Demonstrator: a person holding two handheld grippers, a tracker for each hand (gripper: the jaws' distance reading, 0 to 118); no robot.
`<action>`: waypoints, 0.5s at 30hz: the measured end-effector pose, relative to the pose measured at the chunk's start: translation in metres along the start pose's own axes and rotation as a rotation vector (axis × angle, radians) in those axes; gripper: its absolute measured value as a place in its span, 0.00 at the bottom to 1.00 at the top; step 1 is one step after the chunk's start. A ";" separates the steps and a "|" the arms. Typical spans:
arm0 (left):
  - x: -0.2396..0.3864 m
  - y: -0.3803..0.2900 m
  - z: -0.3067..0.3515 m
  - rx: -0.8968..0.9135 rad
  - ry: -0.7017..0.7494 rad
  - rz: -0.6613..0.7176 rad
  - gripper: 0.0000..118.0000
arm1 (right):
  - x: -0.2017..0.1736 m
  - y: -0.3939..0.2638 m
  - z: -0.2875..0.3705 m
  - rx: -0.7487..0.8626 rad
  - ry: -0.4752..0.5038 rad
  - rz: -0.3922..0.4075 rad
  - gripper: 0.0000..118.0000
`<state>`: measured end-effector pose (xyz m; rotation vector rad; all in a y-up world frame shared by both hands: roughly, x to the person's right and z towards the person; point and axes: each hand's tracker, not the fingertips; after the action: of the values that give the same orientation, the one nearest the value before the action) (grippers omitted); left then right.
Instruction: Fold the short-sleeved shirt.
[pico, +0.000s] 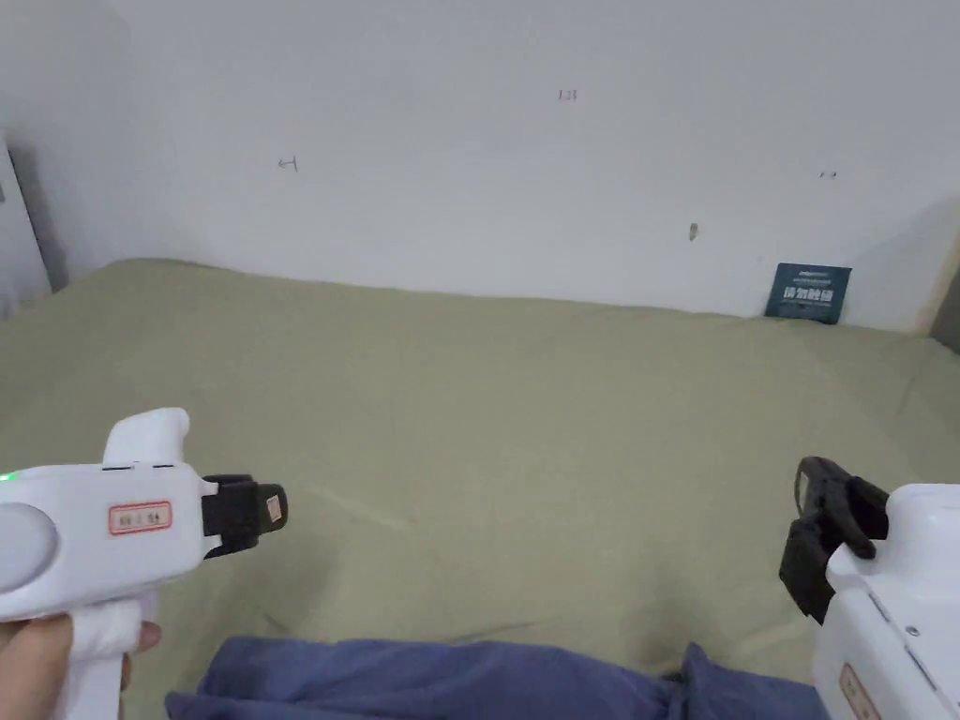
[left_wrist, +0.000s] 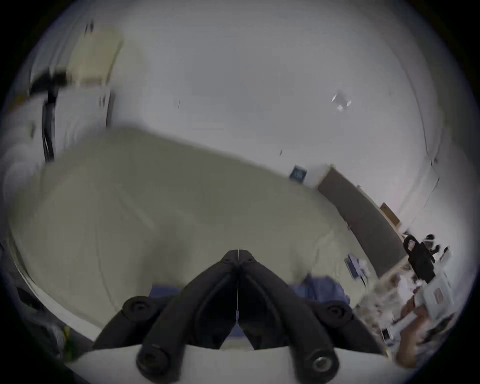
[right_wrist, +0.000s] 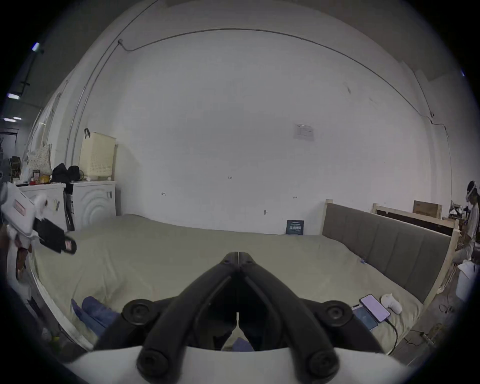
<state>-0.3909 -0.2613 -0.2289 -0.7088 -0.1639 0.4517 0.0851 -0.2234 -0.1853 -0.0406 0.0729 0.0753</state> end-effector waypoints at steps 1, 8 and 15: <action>-0.026 -0.001 -0.006 -0.063 0.002 0.031 0.00 | -0.002 -0.003 0.003 0.000 0.000 0.002 0.00; -0.145 -0.028 -0.052 -0.414 -0.207 0.270 0.15 | -0.022 -0.021 0.004 -0.057 0.003 -0.016 0.00; -0.156 -0.045 -0.100 -0.509 -0.293 0.293 0.89 | -0.032 -0.034 -0.014 -0.130 0.024 -0.014 0.00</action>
<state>-0.4849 -0.4214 -0.2729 -1.1720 -0.4650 0.8094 0.0551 -0.2606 -0.1953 -0.1722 0.0913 0.0656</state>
